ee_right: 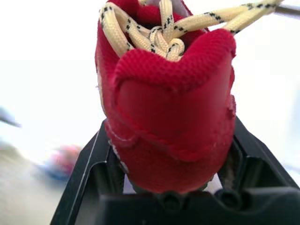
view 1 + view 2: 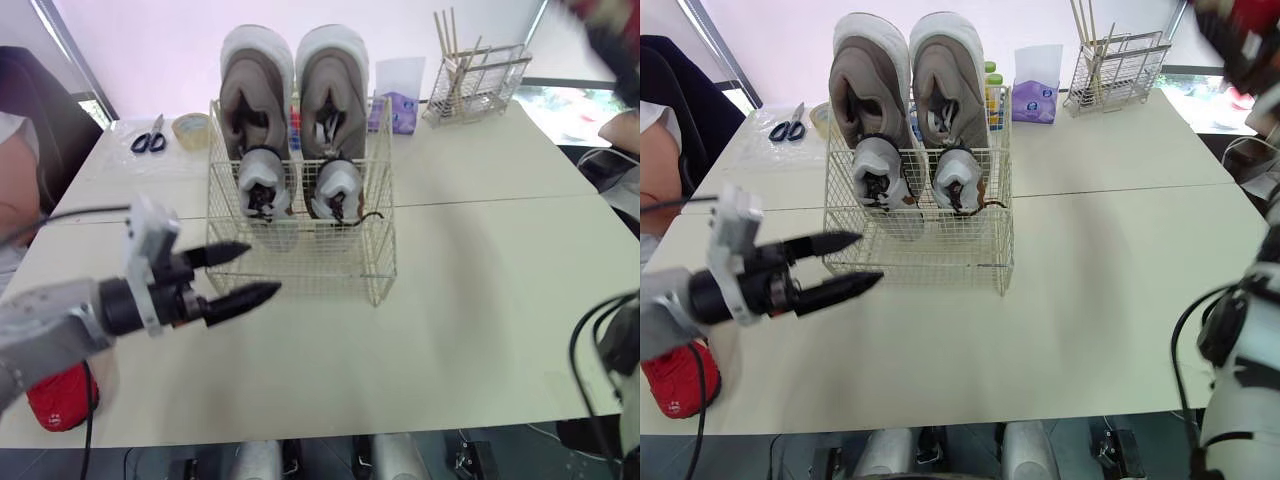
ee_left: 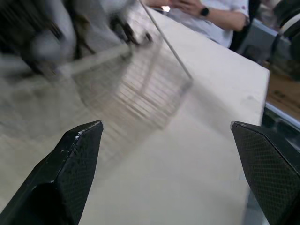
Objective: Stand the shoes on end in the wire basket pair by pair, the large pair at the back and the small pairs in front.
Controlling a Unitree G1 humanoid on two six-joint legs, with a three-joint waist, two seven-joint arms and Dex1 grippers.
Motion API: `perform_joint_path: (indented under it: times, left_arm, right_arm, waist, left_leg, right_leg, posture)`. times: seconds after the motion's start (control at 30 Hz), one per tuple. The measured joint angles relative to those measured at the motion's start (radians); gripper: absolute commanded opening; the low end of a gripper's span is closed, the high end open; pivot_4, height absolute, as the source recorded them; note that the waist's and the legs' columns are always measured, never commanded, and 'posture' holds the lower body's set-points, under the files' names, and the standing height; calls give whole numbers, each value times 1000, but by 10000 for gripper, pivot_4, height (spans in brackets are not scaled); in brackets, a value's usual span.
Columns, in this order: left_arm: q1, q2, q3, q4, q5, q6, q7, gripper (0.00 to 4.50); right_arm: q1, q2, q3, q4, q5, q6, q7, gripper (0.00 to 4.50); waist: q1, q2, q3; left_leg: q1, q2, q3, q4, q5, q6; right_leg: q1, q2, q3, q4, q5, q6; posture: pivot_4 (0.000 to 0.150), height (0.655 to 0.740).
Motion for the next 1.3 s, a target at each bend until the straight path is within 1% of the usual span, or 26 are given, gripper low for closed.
perform_joint_path:
  times: [0.07, 0.1, 0.2, 0.23, 0.3, 0.37, 0.43, 0.5, 0.6, 0.67, 0.73, 0.87, 1.07, 1.17, 1.3]
  left_arm:
    - [-62, 23, 5, 59, -33, 15, -17, 45000]
    - [-85, 28, 6, 91, -58, 20, -20, 45000]
    - [-118, 44, 30, 206, -172, 65, -63, 45000]
    - [-113, 62, 49, 242, -180, 89, -77, 45000]
    - [-98, 101, 72, 308, -165, 131, -96, 45000]
    - [-109, 120, 88, 377, -165, 168, -127, 45000]
    - [-144, 124, 80, 402, -198, 199, -151, 45000]
    - [-190, 121, 34, 389, -253, 225, -157, 45000]
    - [-221, 92, -42, 357, -307, 250, -144, 45000]
    - [-223, 78, -64, 363, -341, 250, -118, 45000]
    - [-228, 69, -76, 366, -380, 248, -87, 45000]
    - [-257, 2, -82, 362, -439, 241, -65, 45000]
    - [-235, -6, -80, 349, -449, 244, -48, 45000]
    - [-202, -9, -78, 307, -456, 244, -38, 45000]
    - [-143, -9, -63, 301, -456, 243, -29, 45000]
  right_arm:
    - [-19, -25, 36, -130, 92, 143, 112, 21216]
    - [-8, -27, 66, -184, 120, 195, 159, 21216]
    - [91, -15, 213, -333, 152, 306, 292, 21216]
    - [122, -9, 274, -374, 151, 321, 337, 21216]
    - [142, -1, 350, -426, 140, 332, 400, 21216]
    - [142, 2, 393, -459, 120, 317, 455, 21216]
    - [141, 18, 430, -482, 95, 281, 508, 21216]
    - [136, 53, 459, -491, 76, 246, 545, 21216]
    - [117, 74, 472, -492, 55, 214, 579, 21216]
    - [116, 70, 467, -492, 42, 206, 591, 21216]
    - [117, 67, 464, -492, 27, 196, 596, 21216]
    - [122, 69, 459, -506, -6, 173, 593, 21216]
    - [134, 75, 467, -510, -47, 141, 588, 21216]
    - [136, 92, 471, -510, -52, 141, 573, 21216]
    - [135, 97, 462, -509, -41, 156, 561, 21216]
  waist:
    - [4, -10, -5]
    - [4, -12, -6]
    - [-1, -13, -5]
    - [-2, -13, -4]
    - [1, -12, -2]
    - [6, -12, -2]
    - [11, -14, -2]
    - [9, -14, -2]
    - [6, -15, -2]
    - [5, -15, -2]
    - [5, -15, -2]
    - [4, -15, -2]
    - [3, -15, -2]
    - [3, -15, -2]
    - [3, -15, -2]
  left_leg:
    - [0, 3, -3, 0, 0, -8]
    - [0, 4, -3, 0, 0, -8]
    - [-1, 5, 0, 1, -1, -6]
    - [-1, 4, 2, 2, -2, -5]
    - [-2, 2, 2, 2, -2, -5]
    - [-2, 1, 1, 2, -2, -5]
    - [-2, 2, 0, 2, -2, -5]
    - [-2, 1, 0, 2, -2, -5]
    - [-2, 0, 1, 3, -2, -4]
    - [-2, 0, 0, 3, -2, -4]
    - [-2, 0, 0, 3, -2, -4]
    - [-1, -1, 0, 4, -2, -4]
    - [-1, -1, 0, 4, -2, -5]
    - [-1, -1, 0, 4, -2, -5]
    - [-1, -1, 0, 4, -2, -5]
  right_leg:
    - [1, 3, -2, 1, -3, -4]
    - [1, 3, -2, 0, -3, -4]
    - [0, 0, -2, 1, -3, -4]
    - [-1, -1, -2, 1, -3, -3]
    - [-2, -1, -2, 1, -3, -3]
    - [-2, -1, -2, 1, -3, -3]
    - [-1, -1, -2, 1, -4, -2]
    - [-1, -4, -2, 1, -4, -2]
    - [-1, -4, -2, 2, -3, -1]
    - [-1, -4, -2, 2, -3, -1]
    - [-1, -4, -2, 2, -3, -1]
    - [-1, -3, -2, 3, -3, -1]
    - [-1, -2, -2, 3, -3, -1]
    - [-1, -3, -2, 3, -3, -1]
    - [-1, -2, -2, 3, -3, -1]
  posture:
    - [1500, 7357]
    - [1500, 7357]
    - [1500, 7357]
    - [1500, 7357]
    - [1500, 7357]
    - [1500, 7357]
    - [1500, 7357]
    - [1500, 7357]
    - [1500, 7357]
    - [1500, 7357]
    - [1500, 7357]
    - [1500, 7357]
    - [1500, 7357]
    - [1500, 7357]
    - [1500, 7357]
